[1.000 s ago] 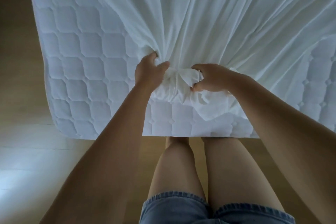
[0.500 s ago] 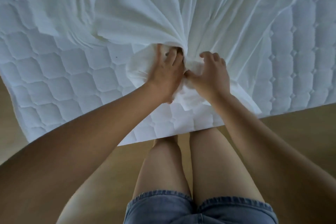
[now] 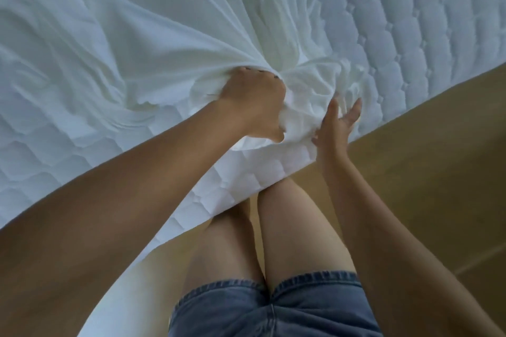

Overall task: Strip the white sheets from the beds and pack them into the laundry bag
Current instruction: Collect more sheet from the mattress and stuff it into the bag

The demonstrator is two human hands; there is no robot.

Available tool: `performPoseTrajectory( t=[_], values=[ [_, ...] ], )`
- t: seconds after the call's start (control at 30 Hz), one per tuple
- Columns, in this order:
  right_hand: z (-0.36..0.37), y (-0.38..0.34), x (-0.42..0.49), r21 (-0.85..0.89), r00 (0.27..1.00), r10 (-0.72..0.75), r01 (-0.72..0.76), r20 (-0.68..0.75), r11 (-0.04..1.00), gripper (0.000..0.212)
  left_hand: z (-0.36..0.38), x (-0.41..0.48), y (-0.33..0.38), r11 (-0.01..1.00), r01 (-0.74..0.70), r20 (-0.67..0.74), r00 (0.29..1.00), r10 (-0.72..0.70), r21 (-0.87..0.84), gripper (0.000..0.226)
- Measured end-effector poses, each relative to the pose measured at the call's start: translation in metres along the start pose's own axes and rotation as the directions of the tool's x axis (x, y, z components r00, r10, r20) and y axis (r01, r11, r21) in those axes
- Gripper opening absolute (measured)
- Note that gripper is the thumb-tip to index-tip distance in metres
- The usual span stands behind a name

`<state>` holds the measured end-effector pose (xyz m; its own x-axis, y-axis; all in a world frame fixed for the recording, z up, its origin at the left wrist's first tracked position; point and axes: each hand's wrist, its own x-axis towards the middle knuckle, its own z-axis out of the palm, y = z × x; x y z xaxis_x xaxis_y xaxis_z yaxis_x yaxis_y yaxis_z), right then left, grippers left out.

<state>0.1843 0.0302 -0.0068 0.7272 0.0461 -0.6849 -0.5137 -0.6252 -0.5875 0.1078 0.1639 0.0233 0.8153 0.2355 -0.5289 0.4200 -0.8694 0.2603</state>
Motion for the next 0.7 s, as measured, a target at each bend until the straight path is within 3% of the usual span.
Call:
performPoseTrajectory(
  t=[0.07, 0.1, 0.17, 0.23, 0.33, 0.4, 0.5, 0.57, 0.63, 0.7],
  values=[
    [-0.009, -0.015, 0.019, 0.235, 0.998, 0.05, -0.06, 0.049, 0.97, 0.109, -0.009, 0.016, 0.01, 0.998, -0.066, 0.003, 0.998, 0.066, 0.002, 0.052],
    [-0.013, -0.023, 0.028, 0.241, 0.996, 0.041, -0.06, 0.085, 0.969, 0.117, -0.011, 0.023, 0.01, 0.997, -0.078, 0.017, 0.997, 0.079, -0.005, 0.051],
    [-0.015, -0.038, 0.043, 0.089, 0.986, -0.03, 0.015, 0.165, 0.996, 0.12, -0.003, 0.035, 0.004, 0.996, -0.087, 0.086, 0.992, 0.089, -0.027, 0.052],
    [-0.004, -0.053, 0.051, -0.169, 0.956, -0.133, 0.181, 0.262, 0.969, 0.099, 0.008, 0.043, -0.006, 0.993, -0.111, 0.175, 0.978, 0.115, -0.033, 0.054],
    [0.02, -0.062, 0.048, -0.477, 0.87, -0.255, 0.452, 0.421, 0.754, 0.06, 0.023, 0.043, -0.025, 0.993, -0.11, 0.203, 0.972, 0.117, -0.046, 0.069],
    [0.03, -0.061, 0.04, -0.562, 0.782, -0.343, 0.616, 0.52, 0.552, 0.022, 0.034, 0.035, -0.033, 0.991, -0.117, 0.061, 0.991, 0.121, -0.062, 0.073],
    [0.046, -0.065, 0.036, -0.563, 0.602, -0.367, 0.797, 0.709, 0.219, 0.016, 0.058, 0.014, -0.036, 0.996, -0.072, -0.353, 0.934, 0.047, -0.06, 0.061],
    [0.064, -0.072, 0.035, -0.592, 0.578, -0.262, 0.805, 0.773, 0.03, 0.025, 0.073, -0.002, -0.035, 0.992, 0.099, -0.458, 0.88, -0.126, -0.082, 0.068],
    [0.083, -0.076, 0.035, -0.62, 0.605, -0.161, 0.781, 0.78, -0.069, 0.037, 0.076, -0.017, -0.032, 0.944, 0.307, -0.428, 0.842, -0.329, -0.123, 0.093],
    [0.096, -0.076, 0.034, -0.63, 0.617, -0.133, 0.769, 0.776, -0.111, 0.045, 0.071, -0.022, -0.032, 0.848, 0.47, -0.242, 0.817, -0.523, -0.244, 0.12]
  ],
)
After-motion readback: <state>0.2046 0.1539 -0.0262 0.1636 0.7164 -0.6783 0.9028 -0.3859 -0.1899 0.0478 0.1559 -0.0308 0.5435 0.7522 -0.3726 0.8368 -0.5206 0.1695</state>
